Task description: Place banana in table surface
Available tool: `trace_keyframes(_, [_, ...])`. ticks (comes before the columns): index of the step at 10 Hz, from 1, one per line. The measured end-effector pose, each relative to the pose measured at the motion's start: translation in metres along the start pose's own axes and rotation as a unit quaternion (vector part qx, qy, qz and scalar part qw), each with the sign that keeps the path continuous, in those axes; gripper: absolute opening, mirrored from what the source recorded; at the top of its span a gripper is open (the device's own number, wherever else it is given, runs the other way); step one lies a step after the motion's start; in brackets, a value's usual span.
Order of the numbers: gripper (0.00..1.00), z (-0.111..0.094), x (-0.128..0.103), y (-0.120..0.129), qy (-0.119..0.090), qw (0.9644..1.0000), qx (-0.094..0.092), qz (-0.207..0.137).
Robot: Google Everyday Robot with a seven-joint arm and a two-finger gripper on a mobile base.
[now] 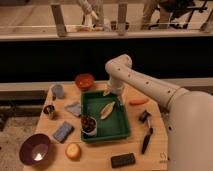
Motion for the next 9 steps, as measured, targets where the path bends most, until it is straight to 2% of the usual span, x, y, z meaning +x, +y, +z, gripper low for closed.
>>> trace_keyframes(2, [0.80, 0.004, -0.005, -0.008, 0.003, 0.9998, 0.009, 0.015])
trace_keyframes(5, [0.80, 0.026, -0.004, -0.010, 0.002, 0.9991, 0.037, 0.018])
trace_keyframes(6, [0.80, 0.031, -0.004, -0.012, -0.001, 0.9989, 0.046, 0.014])
trace_keyframes(7, [0.80, 0.043, -0.004, -0.014, -0.005, 0.9983, 0.058, 0.005])
trace_keyframes(9, [0.80, 0.065, -0.001, -0.013, -0.013, 0.9973, 0.072, -0.007])
